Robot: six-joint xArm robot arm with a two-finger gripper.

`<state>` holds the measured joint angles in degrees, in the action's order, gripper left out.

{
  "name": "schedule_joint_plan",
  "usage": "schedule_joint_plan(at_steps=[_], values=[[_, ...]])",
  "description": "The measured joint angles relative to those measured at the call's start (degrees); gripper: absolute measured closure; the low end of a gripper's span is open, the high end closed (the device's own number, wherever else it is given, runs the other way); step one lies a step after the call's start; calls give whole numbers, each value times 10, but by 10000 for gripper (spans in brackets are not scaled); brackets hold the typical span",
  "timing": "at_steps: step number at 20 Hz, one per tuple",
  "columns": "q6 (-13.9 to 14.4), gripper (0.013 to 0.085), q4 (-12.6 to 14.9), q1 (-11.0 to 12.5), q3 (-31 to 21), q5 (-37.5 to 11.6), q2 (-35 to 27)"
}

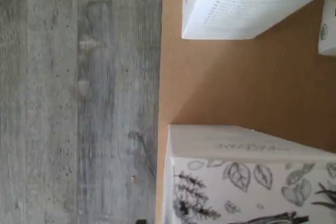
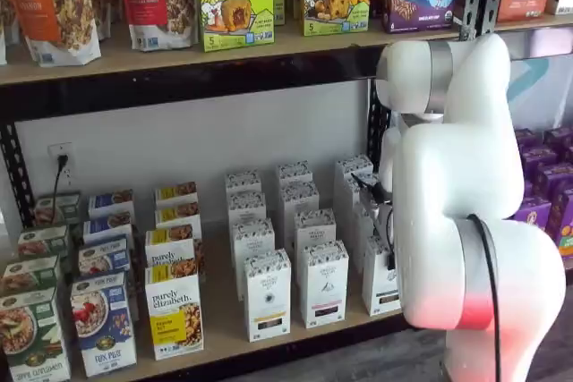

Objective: Pick up the white box with a green strip in the middle, on the bottom shelf, the sixth box from the left

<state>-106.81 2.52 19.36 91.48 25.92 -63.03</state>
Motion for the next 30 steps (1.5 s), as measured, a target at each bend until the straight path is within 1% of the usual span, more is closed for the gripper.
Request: schedule_joint_plan(at_steps=[2,3,5,9,14,16,17,18,19,20,22,25,30], values=[[0,210,0,0,1,1,-1],[0,210,0,0,1,3,-1],[0,290,0,0,2,7,0],[7,290,8,1,-4,5,4],[10,290,11,1,-11,6,8],[11,370,12,1,-14,7,11],[10,370,11,1,-16,7,13],[7,410,9,1,-19,7,15],[6,410,7,1,-22,6,16],[4,450,5,1,-25,5,19],[2,450,4,2,-34,0,24],[14,450,19,4,-55,-22,35],[25,450,31,4,-101,-47,61]])
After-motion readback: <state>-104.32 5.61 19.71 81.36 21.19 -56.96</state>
